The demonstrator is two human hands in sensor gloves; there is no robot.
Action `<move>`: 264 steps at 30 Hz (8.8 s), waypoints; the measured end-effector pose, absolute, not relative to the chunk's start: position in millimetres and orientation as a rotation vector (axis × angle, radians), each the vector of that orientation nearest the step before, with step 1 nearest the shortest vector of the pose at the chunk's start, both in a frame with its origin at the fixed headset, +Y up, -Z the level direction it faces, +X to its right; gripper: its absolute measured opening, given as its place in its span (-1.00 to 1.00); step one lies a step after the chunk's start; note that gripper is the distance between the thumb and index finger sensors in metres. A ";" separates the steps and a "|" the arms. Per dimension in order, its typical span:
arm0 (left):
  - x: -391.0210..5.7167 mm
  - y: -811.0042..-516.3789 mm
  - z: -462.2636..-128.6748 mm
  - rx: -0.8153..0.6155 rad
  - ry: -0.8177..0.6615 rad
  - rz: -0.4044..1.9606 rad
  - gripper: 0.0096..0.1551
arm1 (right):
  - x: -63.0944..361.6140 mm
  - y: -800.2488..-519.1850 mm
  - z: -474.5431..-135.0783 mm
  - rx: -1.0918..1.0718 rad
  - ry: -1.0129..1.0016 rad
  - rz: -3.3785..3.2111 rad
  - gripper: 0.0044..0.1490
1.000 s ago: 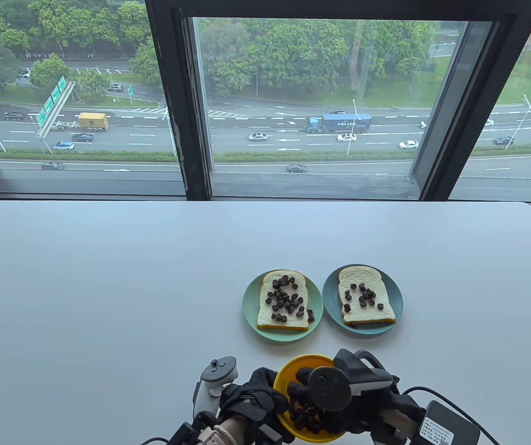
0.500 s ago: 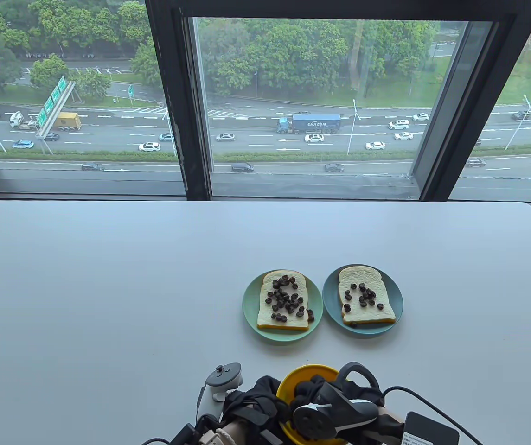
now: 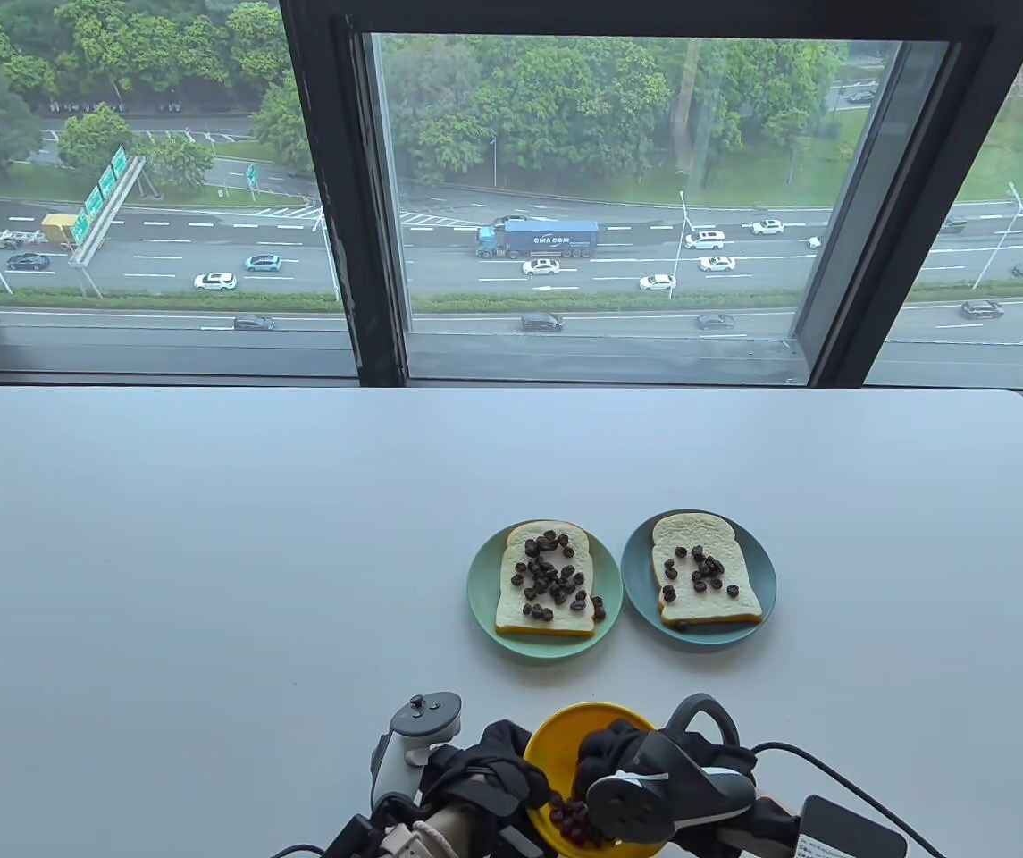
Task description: Sprinkle cranberries onto toast
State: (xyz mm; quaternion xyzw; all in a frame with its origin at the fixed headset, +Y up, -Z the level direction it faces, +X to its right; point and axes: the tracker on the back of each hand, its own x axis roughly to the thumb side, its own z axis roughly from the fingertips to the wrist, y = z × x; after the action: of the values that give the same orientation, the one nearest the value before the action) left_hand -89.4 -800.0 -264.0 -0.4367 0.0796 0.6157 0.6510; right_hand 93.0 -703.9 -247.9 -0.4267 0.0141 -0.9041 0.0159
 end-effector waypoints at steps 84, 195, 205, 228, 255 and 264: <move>-84.5 -797.5 -266.4 -0.994 0.102 1.474 -0.34 | 129.5 -687.7 -286.0 -1.396 -0.608 -3.168 -0.18; -82.0 -783.7 -257.8 -0.966 0.073 1.534 -0.34 | 100.7 -727.4 -254.0 -1.400 -0.345 -2.819 -0.17; -77.6 -793.2 -253.7 -1.004 0.085 1.497 -0.36 | 90.3 -726.4 -241.3 -1.368 -0.049 -2.812 -0.63; -79.6 -794.1 -256.9 -1.030 0.132 1.537 -0.38 | 145.7 -669.9 -302.6 -1.249 -0.157 -3.368 -0.63; -80.0 -799.4 -256.3 -1.067 0.179 1.485 -0.38 | 265.7 -747.9 -470.0 0.393 -0.065 -3.456 -0.56; -81.2 -799.5 -255.5 -1.055 0.180 1.482 -0.38 | 273.5 -739.5 -454.2 0.319 -0.064 -3.627 -0.44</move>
State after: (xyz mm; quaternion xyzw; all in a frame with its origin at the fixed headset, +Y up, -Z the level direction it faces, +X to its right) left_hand -81.2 -799.5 -255.5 -0.4570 0.0781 0.6419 0.6107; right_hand 273.5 -739.5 -454.2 0.0850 -0.0171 -0.9650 -0.2474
